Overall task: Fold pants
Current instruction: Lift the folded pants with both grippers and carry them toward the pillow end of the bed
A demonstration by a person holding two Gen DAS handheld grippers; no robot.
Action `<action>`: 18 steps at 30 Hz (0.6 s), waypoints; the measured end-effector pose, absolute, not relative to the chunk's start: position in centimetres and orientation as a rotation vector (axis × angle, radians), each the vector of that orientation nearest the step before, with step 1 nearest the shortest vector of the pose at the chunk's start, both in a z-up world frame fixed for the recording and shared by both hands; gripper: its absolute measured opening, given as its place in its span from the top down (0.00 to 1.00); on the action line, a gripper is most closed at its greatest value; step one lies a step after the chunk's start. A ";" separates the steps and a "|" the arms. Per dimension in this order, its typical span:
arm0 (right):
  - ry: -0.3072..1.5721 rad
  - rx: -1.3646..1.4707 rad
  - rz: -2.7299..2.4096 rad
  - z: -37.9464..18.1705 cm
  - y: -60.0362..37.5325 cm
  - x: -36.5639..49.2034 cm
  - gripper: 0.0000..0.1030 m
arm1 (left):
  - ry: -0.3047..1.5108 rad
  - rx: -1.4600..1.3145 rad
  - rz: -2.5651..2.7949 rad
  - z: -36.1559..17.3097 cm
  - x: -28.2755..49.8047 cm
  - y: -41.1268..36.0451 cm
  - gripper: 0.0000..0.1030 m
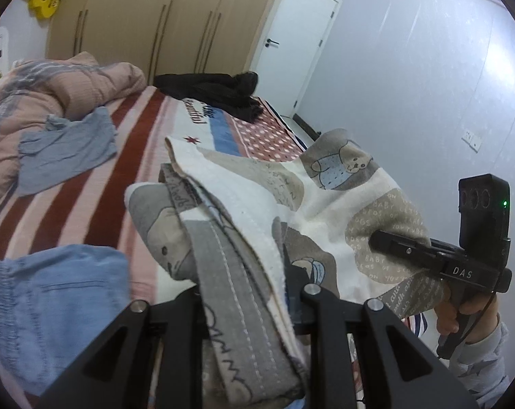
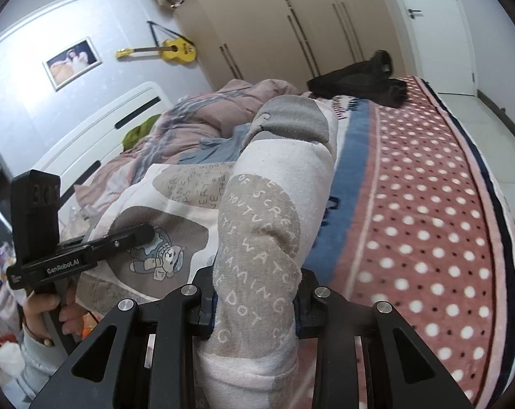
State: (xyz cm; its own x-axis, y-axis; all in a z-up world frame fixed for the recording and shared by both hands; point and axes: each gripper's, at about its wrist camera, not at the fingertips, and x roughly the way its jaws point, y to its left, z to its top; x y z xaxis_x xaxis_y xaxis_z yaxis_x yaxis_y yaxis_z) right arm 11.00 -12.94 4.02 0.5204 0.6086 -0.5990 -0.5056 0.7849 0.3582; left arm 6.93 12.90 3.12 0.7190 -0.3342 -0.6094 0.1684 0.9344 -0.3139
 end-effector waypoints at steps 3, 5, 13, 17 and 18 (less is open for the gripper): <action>0.782 0.137 0.693 4.7 -10.0 10.8 0.77 | 0.710 -0.250 -0.256 3.9 5.9 15.7 0.83; 0.783 0.131 0.708 5.0 -8.3 10.6 0.77 | 0.704 -0.252 -0.236 4.4 5.3 17.7 0.83; 0.803 0.061 0.781 5.3 1.2 9.5 0.77 | 0.712 -0.277 -0.150 5.0 3.0 26.8 0.83; 0.840 0.046 0.816 4.2 6.0 9.4 0.77 | 0.733 -0.304 -0.100 4.3 2.5 31.6 0.83; 0.848 0.043 0.822 3.8 7.3 9.4 0.77 | 0.740 -0.308 -0.090 4.1 2.6 32.6 0.83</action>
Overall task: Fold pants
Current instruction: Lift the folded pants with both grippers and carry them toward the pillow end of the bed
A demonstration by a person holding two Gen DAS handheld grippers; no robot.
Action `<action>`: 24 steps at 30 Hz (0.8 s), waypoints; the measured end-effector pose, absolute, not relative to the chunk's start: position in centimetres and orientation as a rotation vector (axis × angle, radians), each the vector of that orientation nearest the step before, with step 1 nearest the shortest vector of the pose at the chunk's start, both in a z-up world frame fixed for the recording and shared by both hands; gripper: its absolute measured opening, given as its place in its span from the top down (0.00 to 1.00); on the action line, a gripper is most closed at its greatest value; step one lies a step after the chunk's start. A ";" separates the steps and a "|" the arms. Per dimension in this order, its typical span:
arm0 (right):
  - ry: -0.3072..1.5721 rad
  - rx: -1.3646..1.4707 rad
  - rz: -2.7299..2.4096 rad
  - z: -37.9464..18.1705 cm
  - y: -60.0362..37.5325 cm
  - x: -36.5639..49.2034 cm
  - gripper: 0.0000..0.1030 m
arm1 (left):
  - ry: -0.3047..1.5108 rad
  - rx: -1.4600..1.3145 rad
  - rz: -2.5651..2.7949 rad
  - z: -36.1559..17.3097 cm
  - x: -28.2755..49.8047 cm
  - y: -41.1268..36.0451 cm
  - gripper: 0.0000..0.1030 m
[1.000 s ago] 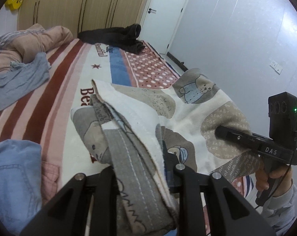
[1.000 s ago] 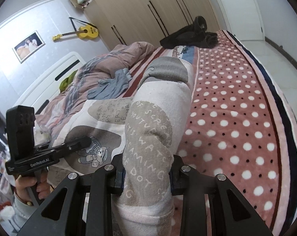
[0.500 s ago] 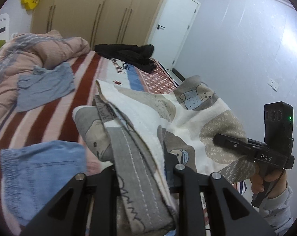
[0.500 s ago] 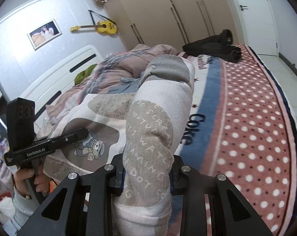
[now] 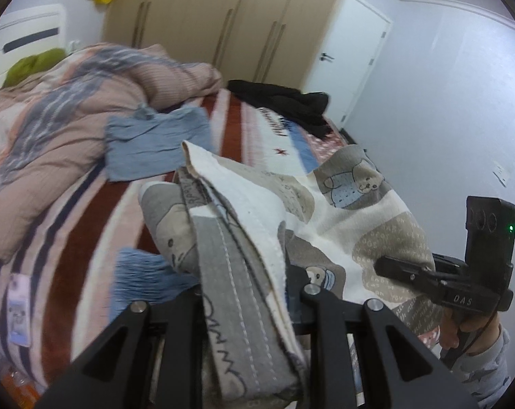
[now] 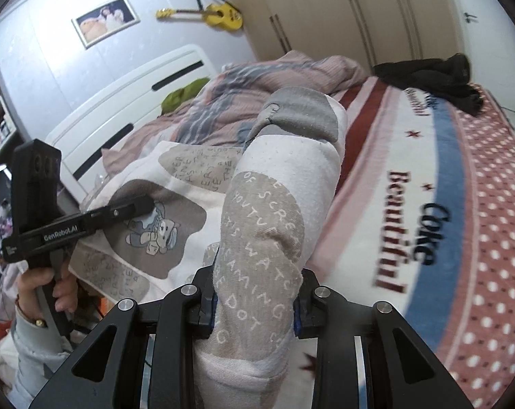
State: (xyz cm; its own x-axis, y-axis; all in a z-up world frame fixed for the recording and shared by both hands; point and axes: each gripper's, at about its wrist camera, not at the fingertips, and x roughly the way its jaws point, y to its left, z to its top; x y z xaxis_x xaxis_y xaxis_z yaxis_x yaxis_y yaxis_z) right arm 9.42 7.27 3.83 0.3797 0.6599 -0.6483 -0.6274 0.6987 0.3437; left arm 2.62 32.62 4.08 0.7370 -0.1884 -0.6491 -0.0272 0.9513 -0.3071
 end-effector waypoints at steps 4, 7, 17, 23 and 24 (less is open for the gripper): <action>0.882 0.015 0.840 2.3 12.2 9.2 0.77 | 0.763 -0.306 -0.049 2.6 2.9 36.0 0.83; 0.903 0.003 0.839 0.9 14.6 9.2 0.77 | 0.780 -0.329 -0.032 1.2 3.4 38.3 0.83; 0.982 -0.004 0.817 -4.4 16.9 9.5 0.77 | 0.845 -0.361 -0.051 -4.1 5.1 40.8 0.83; 1.029 0.000 0.787 -6.9 16.2 9.9 0.76 | 0.877 -0.393 -0.065 -6.9 5.8 41.3 0.75; 1.029 0.012 0.790 -6.9 16.0 10.0 0.76 | 0.885 -0.387 -0.064 -7.2 5.9 41.4 0.70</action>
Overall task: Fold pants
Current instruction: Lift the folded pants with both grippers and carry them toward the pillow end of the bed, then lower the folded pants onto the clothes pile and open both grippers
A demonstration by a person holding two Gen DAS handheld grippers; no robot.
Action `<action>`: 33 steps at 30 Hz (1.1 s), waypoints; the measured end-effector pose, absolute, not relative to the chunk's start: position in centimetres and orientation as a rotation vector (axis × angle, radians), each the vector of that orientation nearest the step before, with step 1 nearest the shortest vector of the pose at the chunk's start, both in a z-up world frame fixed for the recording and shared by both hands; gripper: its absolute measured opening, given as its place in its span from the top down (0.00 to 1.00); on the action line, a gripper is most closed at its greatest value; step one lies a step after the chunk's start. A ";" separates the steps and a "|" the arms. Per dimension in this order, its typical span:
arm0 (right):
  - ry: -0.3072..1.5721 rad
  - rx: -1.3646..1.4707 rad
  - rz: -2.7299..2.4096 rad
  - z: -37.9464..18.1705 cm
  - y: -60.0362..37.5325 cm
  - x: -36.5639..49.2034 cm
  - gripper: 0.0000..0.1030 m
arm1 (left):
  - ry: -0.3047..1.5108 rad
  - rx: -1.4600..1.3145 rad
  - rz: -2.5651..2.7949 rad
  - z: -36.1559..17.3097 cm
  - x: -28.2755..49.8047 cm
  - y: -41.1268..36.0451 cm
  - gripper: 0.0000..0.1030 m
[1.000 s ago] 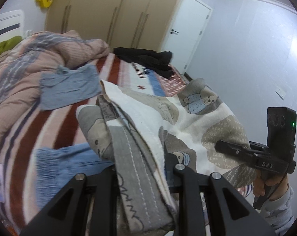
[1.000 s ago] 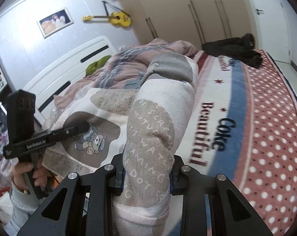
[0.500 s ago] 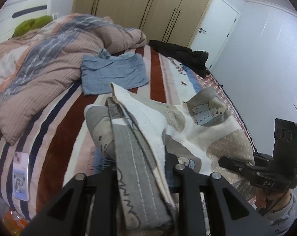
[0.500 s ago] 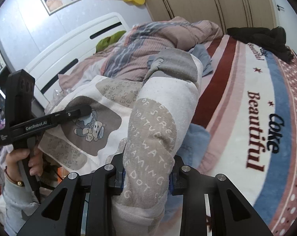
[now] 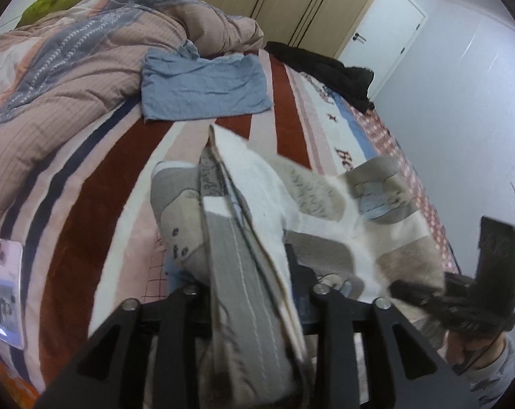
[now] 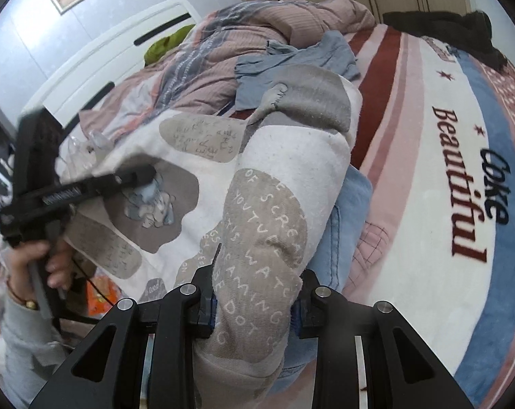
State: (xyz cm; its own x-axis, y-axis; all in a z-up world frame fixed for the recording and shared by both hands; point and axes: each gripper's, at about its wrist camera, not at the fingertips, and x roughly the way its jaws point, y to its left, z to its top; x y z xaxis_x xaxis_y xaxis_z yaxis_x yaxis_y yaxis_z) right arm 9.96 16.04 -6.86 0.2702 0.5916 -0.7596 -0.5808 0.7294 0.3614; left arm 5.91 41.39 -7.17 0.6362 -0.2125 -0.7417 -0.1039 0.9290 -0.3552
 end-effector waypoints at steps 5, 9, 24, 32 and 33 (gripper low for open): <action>1.032 0.016 0.790 -7.2 15.6 9.9 0.72 | 0.916 -0.372 -0.028 -8.3 6.3 42.1 0.47; 1.004 0.007 0.782 -7.2 15.0 9.6 0.50 | 0.923 -0.369 -0.003 -8.4 5.8 42.6 0.35; 0.717 -0.090 0.849 0.3 14.5 8.7 0.42 | 0.808 -0.268 -0.022 -0.4 6.7 41.2 0.34; 0.805 -0.166 0.843 -5.3 15.2 9.0 0.41 | 0.955 -0.320 0.040 -6.9 6.5 43.9 0.34; 0.815 -0.151 0.841 -5.8 14.9 9.3 0.41 | 0.963 -0.343 0.038 -7.7 6.4 44.2 0.33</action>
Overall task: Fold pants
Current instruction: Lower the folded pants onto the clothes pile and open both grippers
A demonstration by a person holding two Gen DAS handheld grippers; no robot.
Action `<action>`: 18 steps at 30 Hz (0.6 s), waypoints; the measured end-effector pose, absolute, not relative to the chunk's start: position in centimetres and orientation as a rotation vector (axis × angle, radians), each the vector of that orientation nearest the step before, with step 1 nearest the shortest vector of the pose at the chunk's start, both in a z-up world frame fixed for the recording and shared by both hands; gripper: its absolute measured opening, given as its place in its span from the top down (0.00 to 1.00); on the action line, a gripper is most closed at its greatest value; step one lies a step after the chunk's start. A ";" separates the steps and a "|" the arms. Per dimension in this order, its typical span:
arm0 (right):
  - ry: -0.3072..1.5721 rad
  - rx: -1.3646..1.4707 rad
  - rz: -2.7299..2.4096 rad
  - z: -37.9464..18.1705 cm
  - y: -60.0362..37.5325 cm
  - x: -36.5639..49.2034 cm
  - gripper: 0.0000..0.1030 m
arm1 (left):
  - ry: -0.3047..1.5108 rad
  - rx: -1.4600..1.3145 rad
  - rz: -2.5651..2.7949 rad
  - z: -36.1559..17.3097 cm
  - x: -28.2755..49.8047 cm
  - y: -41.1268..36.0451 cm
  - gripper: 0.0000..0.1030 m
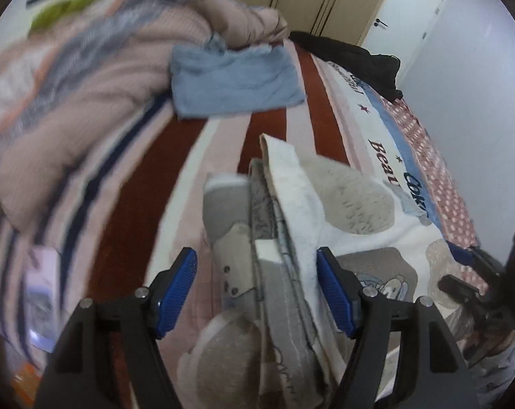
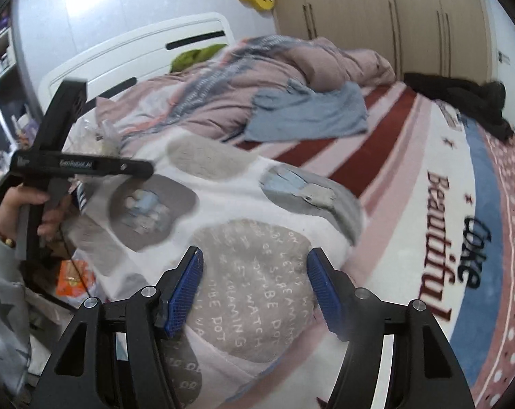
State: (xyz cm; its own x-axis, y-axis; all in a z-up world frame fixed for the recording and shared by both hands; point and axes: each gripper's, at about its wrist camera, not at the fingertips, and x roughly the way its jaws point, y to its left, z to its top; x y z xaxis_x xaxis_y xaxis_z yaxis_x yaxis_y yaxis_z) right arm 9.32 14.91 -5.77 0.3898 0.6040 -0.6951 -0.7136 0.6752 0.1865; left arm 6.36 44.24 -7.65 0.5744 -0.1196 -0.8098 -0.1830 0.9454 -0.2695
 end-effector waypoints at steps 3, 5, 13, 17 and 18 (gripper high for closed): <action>0.909 -0.054 0.871 -7.5 13.9 10.4 0.36 | 0.980 -0.347 0.048 -9.4 6.2 44.7 0.27; 0.957 0.014 0.879 -8.8 13.2 11.0 0.34 | 0.982 -0.373 0.045 -10.1 6.0 45.2 0.22; 0.973 0.064 0.866 -9.9 12.7 11.4 0.29 | 0.957 -0.324 0.091 -8.3 5.6 43.9 0.21; 0.921 0.023 0.848 -8.5 12.6 10.6 0.29 | 0.918 -0.297 0.089 -6.1 5.3 42.8 0.21; 0.905 0.015 0.846 -8.0 12.5 10.3 0.29 | 0.910 -0.294 0.096 -5.5 5.1 42.5 0.21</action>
